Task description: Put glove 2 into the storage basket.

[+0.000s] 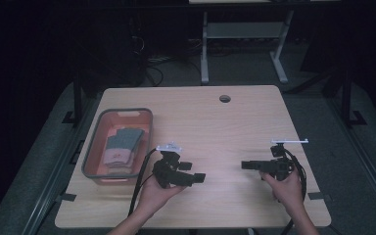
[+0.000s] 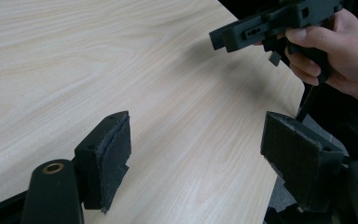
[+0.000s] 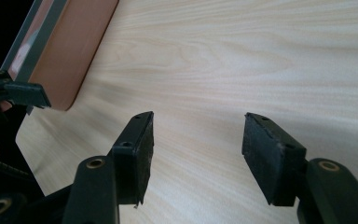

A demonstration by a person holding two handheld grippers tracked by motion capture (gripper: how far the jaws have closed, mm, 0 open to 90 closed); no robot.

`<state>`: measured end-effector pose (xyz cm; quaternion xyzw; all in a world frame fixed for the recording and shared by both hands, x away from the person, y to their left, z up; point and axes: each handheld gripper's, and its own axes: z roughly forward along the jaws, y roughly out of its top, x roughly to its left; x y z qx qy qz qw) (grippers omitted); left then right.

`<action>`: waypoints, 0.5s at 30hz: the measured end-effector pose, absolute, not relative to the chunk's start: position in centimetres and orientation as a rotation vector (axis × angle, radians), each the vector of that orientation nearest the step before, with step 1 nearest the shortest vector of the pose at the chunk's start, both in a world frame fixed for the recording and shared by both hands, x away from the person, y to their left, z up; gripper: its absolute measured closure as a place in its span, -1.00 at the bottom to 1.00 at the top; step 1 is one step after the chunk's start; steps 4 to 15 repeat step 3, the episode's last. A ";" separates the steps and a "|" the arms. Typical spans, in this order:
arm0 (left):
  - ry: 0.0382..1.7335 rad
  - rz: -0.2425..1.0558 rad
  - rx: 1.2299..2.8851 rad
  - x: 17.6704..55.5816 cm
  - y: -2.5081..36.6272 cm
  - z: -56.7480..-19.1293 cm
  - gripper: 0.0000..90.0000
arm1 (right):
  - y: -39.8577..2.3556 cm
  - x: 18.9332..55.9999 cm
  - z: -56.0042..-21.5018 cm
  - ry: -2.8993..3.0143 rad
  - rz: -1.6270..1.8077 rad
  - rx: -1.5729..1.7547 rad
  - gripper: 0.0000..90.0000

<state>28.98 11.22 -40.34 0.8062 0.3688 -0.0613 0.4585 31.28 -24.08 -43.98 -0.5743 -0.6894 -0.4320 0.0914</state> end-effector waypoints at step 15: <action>0.903 -0.144 1.974 28.4 11.3 -40.5 -0.46 | -24.1 30.5 -43.9 -2.069 -1.300 -1.697 -0.07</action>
